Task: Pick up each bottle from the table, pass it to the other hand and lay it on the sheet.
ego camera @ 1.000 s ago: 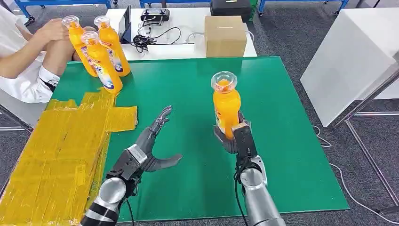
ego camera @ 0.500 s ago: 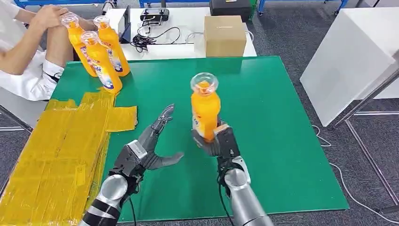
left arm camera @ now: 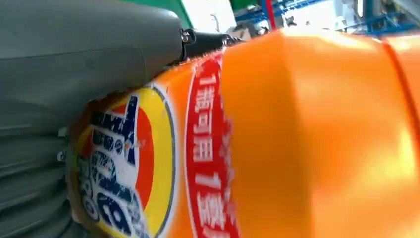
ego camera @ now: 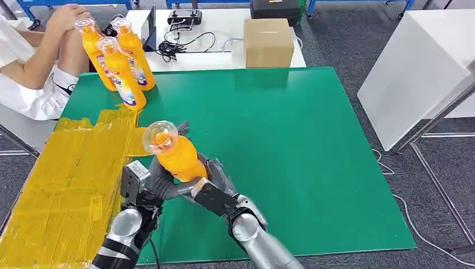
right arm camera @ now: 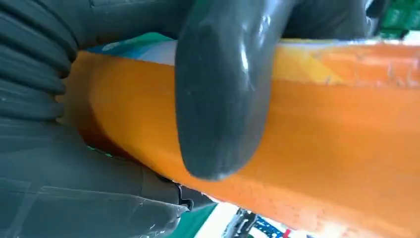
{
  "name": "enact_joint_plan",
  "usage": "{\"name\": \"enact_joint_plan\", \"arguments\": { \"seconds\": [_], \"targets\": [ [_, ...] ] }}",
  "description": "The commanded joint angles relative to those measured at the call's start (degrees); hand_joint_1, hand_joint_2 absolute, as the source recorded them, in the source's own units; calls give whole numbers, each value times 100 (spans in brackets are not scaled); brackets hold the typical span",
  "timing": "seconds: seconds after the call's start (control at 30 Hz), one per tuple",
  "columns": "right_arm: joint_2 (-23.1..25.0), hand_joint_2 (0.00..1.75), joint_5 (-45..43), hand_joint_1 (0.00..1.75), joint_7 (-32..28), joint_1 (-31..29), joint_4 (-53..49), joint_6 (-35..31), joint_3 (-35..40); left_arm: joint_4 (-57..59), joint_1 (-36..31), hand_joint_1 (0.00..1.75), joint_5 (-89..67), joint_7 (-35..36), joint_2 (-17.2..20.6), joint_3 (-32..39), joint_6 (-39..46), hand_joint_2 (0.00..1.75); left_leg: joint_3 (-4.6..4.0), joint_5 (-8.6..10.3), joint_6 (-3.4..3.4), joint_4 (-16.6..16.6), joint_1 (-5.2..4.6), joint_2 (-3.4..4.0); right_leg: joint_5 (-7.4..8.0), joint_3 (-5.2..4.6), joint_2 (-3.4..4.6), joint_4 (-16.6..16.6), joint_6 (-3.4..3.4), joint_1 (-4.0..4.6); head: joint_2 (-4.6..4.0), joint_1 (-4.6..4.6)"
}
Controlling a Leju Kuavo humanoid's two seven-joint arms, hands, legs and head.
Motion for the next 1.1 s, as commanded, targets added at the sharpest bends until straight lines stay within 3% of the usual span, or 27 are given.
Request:
{"name": "enact_joint_plan", "arguments": {
  "seconds": [0.03,0.1,0.13,0.17,0.2,0.8,0.83,0.87,1.0,1.03,1.1],
  "targets": [
    [-264,175,137,175,-67,-139,553,84,1639,719,-455,0,512,67,-103,478,-108,175,15,-4,-4,-6,3,1,-3,16,-1,-9,0,2,0,0],
    [-216,175,65,175,-56,-220,818,37,1669,703,-459,0,796,36,-203,646,-10,175,32,-9,-8,-10,7,3,-7,36,-2,-16,0,5,0,0],
    [-183,175,-18,175,-83,-266,974,24,1664,646,-441,56,1056,16,-282,792,81,175,22,-6,-6,-6,4,4,-4,23,-2,-10,0,-2,0,0],
    [-173,175,-33,175,-100,-285,1026,5,1669,628,-438,56,1111,12,-285,801,112,175,15,-4,-5,-4,6,0,-3,18,-5,-10,-1,0,0,2],
    [-166,175,-47,175,-120,-301,1071,-13,1673,581,-430,173,1134,21,-265,795,120,175,22,-5,-6,-8,6,-3,-5,25,-9,-12,-1,-1,0,0],
    [-136,175,-217,175,54,-432,1161,-418,1424,198,-338,175,1859,-140,-356,991,825,175,21,-5,-6,-5,9,-11,-7,25,-18,-13,1,2,0,-2],
    [-149,175,-213,72,43,-431,1108,-481,1396,189,-337,175,1860,-151,-358,1003,854,175,30,-9,-8,-6,12,-10,-11,36,-18,-16,0,5,0,0],
    [-159,175,-215,16,49,-402,1030,-555,1357,176,-330,175,1863,-161,-357,1011,887,175,12,-3,-4,-3,7,-8,-5,14,-15,-8,0,0,0,0],
    [-159,175,-215,16,49,-415,1020,-550,1355,177,-325,175,1863,-161,-351,1014,888,175,35,-12,-8,-5,13,-10,-13,42,-19,-18,2,6,0,0],
    [-186,175,-227,0,58,-358,883,-631,1298,151,-313,175,1848,-187,-357,1037,963,175,20,-5,-5,-5,8,-9,-8,23,-17,-12,1,1,0,-2],
    [-250,175,-260,0,63,-292,583,-722,1191,108,-293,175,1774,-238,-337,1073,1103,175,23,-7,-5,-4,9,-13,-10,29,-22,-13,2,2,0,0]
  ]
}}
